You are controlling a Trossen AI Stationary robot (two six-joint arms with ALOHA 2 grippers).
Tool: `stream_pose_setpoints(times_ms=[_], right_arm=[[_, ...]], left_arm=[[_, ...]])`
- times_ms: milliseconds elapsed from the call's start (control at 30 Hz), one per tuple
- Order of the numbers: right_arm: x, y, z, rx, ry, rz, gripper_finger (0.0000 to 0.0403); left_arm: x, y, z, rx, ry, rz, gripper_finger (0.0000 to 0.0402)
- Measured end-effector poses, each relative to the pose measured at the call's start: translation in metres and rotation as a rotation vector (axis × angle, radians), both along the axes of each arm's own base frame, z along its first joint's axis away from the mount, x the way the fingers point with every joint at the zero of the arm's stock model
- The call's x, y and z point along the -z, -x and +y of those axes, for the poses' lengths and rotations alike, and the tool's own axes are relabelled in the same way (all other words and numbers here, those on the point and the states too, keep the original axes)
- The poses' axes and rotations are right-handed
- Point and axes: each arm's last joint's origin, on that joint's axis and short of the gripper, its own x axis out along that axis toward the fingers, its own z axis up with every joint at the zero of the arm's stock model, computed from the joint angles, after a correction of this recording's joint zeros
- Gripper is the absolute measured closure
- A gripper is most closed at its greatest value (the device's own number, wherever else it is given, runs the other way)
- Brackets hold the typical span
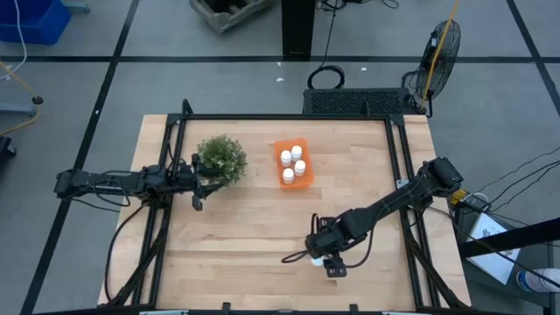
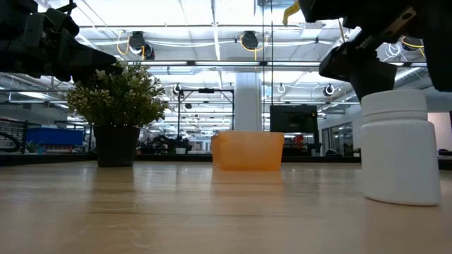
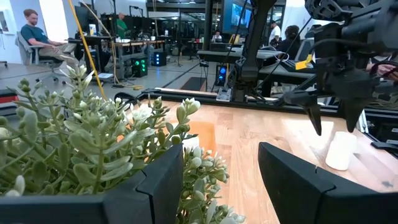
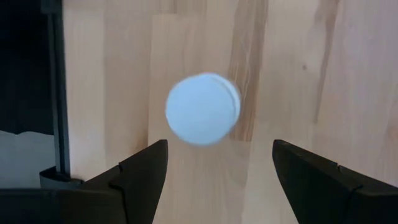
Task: Pick and place pill bottles into a basket
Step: Put the white pill bottle into the orange bin
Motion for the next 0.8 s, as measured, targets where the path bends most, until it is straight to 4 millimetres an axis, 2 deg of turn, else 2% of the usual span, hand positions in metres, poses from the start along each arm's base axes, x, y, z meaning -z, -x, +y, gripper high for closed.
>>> stream_pose_setpoints(times_ms=[800], right_arm=[[-0.0022,-0.0067,0.0023,-0.017,-0.003,-0.089,0.0124]], left_arm=[[-0.0001,0.0000,0.0000,0.000,0.000,0.000,0.0188]])
